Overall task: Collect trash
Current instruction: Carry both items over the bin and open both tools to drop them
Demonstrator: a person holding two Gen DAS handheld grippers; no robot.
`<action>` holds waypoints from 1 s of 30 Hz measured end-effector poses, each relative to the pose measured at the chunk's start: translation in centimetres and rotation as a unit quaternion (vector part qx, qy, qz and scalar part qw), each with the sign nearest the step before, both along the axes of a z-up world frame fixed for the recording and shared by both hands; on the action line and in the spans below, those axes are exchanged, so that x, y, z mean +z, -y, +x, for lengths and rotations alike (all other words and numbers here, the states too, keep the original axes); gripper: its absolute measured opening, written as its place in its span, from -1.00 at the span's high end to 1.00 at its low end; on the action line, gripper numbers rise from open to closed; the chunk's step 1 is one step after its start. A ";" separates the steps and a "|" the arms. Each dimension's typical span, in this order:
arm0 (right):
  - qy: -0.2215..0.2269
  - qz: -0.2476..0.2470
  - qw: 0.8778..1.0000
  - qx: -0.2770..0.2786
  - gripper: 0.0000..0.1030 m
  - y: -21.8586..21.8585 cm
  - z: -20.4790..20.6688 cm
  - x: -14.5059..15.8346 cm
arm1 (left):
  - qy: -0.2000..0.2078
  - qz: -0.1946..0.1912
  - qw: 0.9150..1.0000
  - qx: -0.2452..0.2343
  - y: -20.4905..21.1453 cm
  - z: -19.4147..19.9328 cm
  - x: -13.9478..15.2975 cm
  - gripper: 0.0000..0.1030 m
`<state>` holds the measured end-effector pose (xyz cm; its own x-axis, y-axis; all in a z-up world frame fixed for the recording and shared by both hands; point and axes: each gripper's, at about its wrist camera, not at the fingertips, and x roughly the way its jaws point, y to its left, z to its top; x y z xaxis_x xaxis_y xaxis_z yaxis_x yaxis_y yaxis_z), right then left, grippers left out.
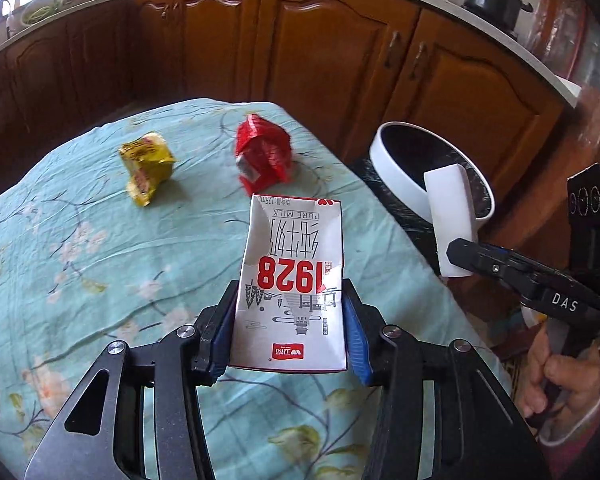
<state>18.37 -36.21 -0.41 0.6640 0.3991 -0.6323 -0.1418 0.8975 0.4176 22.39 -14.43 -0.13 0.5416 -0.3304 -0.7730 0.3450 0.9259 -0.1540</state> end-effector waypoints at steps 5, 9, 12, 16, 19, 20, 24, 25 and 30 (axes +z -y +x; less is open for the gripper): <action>0.002 -0.009 0.999 -0.033 0.05 3.3 -0.6 0.5 | 0.007 -0.003 0.999 -0.032 3.7 0.0 0.5 0.10; 0.006 -0.014 0.998 -0.055 0.05 5.4 -0.7 1.0 | 0.014 0.001 0.999 -0.052 5.8 0.2 1.1 0.10; 0.007 -0.021 0.998 -0.065 0.05 6.6 -0.6 1.3 | 0.015 0.001 0.998 -0.063 7.1 0.7 1.4 0.10; 0.006 -0.029 0.997 -0.075 0.05 7.5 -0.2 1.5 | 0.016 0.002 0.997 -0.074 8.5 1.5 1.5 0.10; 0.007 -0.037 0.996 -0.080 0.05 8.2 0.3 1.7 | 0.014 0.000 0.997 -0.080 9.6 2.5 1.7 0.10; 0.008 -0.039 0.996 -0.082 0.05 8.4 0.4 1.8 | 0.013 0.000 0.997 -0.082 9.9 2.7 1.8 0.10; 0.005 -0.049 0.995 -0.085 0.05 9.0 1.5 2.1 | 0.012 0.002 0.996 -0.089 11.6 3.9 2.1 0.10; 0.003 -0.052 0.995 -0.087 0.05 9.2 1.8 2.1 | 0.012 0.002 0.996 -0.092 11.9 4.2 2.3 0.10; 0.000 -0.062 0.994 -0.094 0.05 9.9 3.3 2.4 | 0.017 0.018 0.994 -0.103 14.3 5.8 2.7 0.10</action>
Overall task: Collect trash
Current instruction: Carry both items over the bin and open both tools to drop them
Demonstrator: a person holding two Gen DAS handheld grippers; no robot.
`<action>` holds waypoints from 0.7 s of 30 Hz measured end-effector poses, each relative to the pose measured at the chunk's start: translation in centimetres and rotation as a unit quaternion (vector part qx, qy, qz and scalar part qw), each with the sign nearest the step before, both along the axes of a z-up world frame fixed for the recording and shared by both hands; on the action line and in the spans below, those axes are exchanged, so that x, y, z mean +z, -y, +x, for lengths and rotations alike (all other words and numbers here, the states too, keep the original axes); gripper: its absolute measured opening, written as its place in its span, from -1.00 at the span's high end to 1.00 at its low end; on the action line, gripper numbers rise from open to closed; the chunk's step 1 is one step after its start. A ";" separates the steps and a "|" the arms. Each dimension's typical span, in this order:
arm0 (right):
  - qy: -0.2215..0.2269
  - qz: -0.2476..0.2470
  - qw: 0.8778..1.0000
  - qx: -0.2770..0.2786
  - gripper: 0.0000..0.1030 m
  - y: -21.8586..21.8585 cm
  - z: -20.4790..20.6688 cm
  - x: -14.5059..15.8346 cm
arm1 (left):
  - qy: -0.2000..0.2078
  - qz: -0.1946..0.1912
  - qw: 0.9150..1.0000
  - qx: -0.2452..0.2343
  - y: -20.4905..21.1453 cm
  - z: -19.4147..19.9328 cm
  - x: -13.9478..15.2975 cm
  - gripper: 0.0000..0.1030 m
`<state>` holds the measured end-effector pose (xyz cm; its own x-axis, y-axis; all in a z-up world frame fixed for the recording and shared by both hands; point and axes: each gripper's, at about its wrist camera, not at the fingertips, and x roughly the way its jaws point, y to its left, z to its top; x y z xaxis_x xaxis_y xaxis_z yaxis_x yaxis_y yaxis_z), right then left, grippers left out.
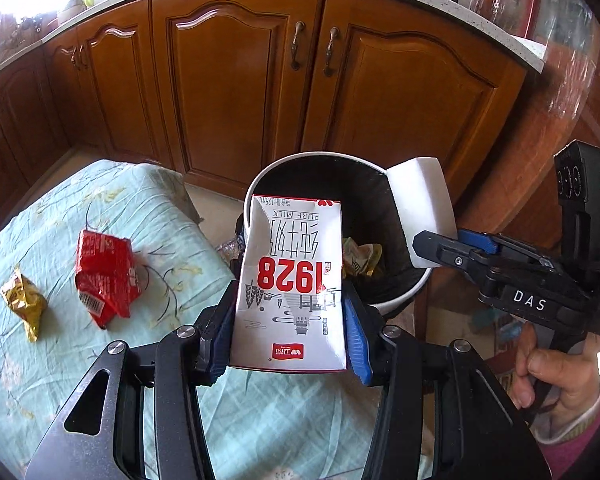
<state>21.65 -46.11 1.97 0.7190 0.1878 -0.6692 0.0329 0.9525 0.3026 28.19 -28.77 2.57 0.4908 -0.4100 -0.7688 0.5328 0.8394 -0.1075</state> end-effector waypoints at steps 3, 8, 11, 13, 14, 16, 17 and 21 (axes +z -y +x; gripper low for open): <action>-0.007 -0.005 1.000 -0.002 0.04 0.7 0.9 0.0 | -0.002 0.006 1.000 -0.005 1.1 1.0 0.0 0.10; -0.021 -0.015 1.000 -0.003 0.04 1.4 2.1 -0.4 | -0.005 0.019 1.000 -0.013 2.8 2.4 -0.4 0.10; -0.029 -0.017 0.999 -0.003 0.04 1.7 2.5 -0.9 | -0.009 0.025 1.000 -0.017 3.7 3.0 -0.7 0.10; -0.032 -0.018 0.999 -0.002 0.04 1.9 3.0 -1.0 | -0.012 0.027 0.999 -0.018 3.9 3.4 -1.0 0.10; -0.034 -0.019 0.999 -0.001 0.04 1.9 3.1 -1.1 | -0.013 0.029 0.999 -0.019 4.0 3.6 -1.1 0.10; -0.037 -0.021 0.999 -0.001 0.03 2.1 3.5 -1.2 | -0.017 0.031 0.999 -0.020 4.3 4.0 -1.4 0.10; -0.039 -0.020 0.999 -0.001 -0.02 2.2 3.6 -1.2 | -0.018 0.032 0.999 -0.021 4.5 4.2 -1.5 0.10; -0.044 -0.004 0.999 -0.003 -0.04 2.8 3.9 -1.2 | -0.029 0.038 0.999 -0.022 5.0 4.5 -2.0 0.06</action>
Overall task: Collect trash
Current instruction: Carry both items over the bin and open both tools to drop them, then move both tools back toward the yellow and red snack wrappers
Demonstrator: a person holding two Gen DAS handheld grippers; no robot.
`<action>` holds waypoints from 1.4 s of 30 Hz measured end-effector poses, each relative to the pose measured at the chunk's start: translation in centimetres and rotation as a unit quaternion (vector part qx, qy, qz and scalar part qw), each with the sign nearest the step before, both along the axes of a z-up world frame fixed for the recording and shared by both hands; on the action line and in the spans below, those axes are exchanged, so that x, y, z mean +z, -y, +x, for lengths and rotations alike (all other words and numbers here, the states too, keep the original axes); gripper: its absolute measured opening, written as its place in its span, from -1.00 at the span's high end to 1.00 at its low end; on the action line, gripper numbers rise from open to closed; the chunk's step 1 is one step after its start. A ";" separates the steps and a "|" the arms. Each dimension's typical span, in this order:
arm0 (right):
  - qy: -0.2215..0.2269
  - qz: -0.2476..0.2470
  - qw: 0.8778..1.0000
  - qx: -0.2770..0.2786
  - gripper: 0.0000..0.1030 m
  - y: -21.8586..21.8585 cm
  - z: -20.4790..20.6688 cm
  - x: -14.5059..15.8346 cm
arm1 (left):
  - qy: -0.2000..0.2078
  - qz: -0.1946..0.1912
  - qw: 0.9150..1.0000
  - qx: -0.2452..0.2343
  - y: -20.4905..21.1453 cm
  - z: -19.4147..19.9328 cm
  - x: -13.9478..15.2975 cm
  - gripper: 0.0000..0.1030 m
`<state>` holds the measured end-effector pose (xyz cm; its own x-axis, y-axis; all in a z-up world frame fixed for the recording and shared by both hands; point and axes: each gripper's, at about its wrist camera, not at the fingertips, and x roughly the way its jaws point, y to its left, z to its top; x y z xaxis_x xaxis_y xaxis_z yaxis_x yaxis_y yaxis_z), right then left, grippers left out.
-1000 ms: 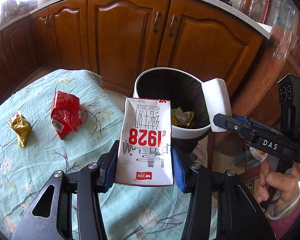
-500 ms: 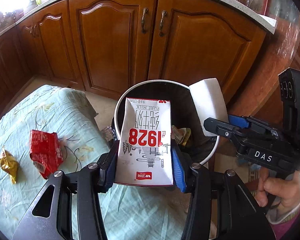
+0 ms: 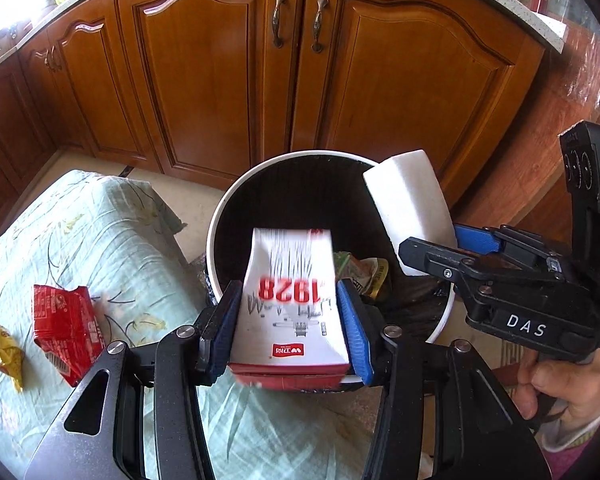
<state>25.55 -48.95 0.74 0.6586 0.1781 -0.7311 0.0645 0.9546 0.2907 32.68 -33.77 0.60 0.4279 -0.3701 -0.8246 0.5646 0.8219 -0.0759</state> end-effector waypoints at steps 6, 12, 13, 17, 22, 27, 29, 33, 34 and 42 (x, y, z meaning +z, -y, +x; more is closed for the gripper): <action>0.017 0.015 1.000 -0.017 -0.13 0.6 -1.1 0.5 | 0.007 -0.015 1.000 0.008 -0.8 -0.9 0.6 -0.08; 0.047 0.048 0.997 -0.026 -0.36 -0.1 -3.5 0.7 | 0.010 -0.050 0.998 0.039 -4.6 -2.9 0.9 -0.11; 0.052 0.053 0.997 -0.026 -0.38 -0.4 -3.9 0.6 | 0.010 -0.053 0.997 0.047 -5.5 -3.3 0.8 -0.11; 0.067 0.078 0.994 -0.021 -0.57 -2.3 -5.5 0.5 | 0.009 -0.069 0.994 0.080 -8.9 -4.9 0.6 -0.14; 0.076 0.102 0.992 -0.004 -0.70 -5.4 -6.6 0.4 | 0.012 -0.086 0.988 0.129 -13.9 -7.2 -0.3 -0.15; 0.081 0.099 0.991 0.028 -0.76 -9.4 -7.2 0.4 | 0.009 -0.091 0.980 0.176 -18.6 -8.5 -1.1 -0.20; 0.080 0.090 0.992 0.043 -0.79 -11.1 -7.2 0.3 | 0.002 -0.095 0.976 0.195 -20.5 -8.7 -1.5 -0.20; 0.073 0.079 0.992 0.064 -0.79 -14.0 -7.0 -0.3 | -0.009 -0.104 0.969 0.224 -23.7 -9.0 -2.0 -0.20; 0.072 0.079 0.992 0.069 -0.80 -14.7 -6.9 -0.5 | -0.009 -0.105 0.967 0.230 -24.4 -9.1 -2.1 -0.20; 0.041 0.057 0.993 0.093 -0.79 -18.4 -5.1 -0.7 | -0.017 -0.111 0.958 0.265 -28.7 -8.9 -2.5 -0.24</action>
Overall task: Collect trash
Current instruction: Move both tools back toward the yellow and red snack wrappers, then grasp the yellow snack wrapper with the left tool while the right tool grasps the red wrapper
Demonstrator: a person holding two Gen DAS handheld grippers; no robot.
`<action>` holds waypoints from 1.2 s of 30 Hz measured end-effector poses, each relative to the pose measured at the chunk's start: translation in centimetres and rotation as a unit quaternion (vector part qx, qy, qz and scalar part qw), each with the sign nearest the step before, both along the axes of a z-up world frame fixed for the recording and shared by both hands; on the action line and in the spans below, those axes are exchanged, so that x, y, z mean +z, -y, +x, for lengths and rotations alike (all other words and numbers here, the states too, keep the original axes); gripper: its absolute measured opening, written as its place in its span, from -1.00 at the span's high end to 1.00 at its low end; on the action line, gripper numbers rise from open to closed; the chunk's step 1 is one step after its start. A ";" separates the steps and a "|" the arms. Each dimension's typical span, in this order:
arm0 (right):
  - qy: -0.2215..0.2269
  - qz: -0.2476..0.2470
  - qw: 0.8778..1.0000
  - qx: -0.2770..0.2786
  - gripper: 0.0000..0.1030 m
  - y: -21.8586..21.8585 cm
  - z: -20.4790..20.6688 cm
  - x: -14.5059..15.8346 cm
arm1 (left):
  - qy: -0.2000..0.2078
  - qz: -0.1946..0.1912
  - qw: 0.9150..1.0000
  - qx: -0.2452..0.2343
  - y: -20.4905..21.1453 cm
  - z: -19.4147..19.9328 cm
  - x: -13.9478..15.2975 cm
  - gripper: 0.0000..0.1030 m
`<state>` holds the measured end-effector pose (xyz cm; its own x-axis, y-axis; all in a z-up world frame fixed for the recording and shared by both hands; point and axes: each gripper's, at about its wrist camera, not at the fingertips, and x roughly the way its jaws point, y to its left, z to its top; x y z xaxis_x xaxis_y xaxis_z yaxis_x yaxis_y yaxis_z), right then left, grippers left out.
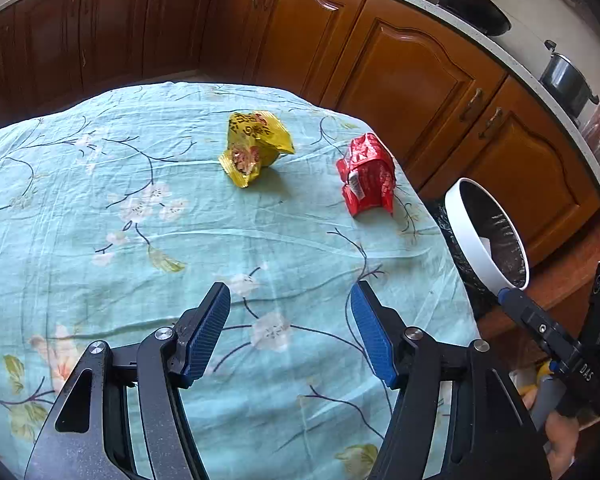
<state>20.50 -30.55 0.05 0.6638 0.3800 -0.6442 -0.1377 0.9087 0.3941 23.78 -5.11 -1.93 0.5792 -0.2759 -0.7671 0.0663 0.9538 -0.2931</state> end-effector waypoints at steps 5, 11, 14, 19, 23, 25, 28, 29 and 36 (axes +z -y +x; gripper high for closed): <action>-0.028 0.017 0.999 0.006 -0.96 -0.8 2.0 0.0 | -0.003 -0.001 1.000 0.015 -1.7 1.1 0.4 -0.25; -0.011 0.028 0.999 0.014 -0.98 -1.7 5.1 0.9 | -0.005 -0.007 1.000 0.021 -2.4 3.9 1.3 -0.27; -0.013 0.032 0.999 0.016 -0.98 -2.0 7.1 0.9 | -0.005 -0.015 0.999 0.028 -2.7 5.8 1.7 -0.27; -0.018 0.041 0.999 0.013 -0.97 -2.5 10.4 0.3 | -0.014 -0.035 0.998 0.044 -3.3 9.2 1.6 -0.27; -0.035 0.047 0.998 0.014 -0.91 -3.2 12.7 -0.7 | -0.026 -0.035 0.997 0.059 -3.4 11.8 0.6 -0.27; -0.044 0.050 0.998 0.011 -0.83 -3.2 13.6 -1.3 | -0.030 -0.036 0.997 0.062 -3.3 12.8 0.1 -0.23; -0.055 0.054 0.997 0.008 -0.70 -3.2 14.5 -2.0 | -0.031 -0.028 0.997 0.058 -2.9 13.9 -0.6 -0.21; -0.058 0.055 0.997 0.006 -0.64 -3.2 14.7 -2.3 | -0.032 -0.023 0.998 0.056 -2.8 14.2 -0.8 -0.11; -0.046 0.062 0.997 0.023 0.22 -3.4 14.1 -2.6 | -0.029 -0.014 0.999 0.023 -1.8 14.3 -1.6 0.90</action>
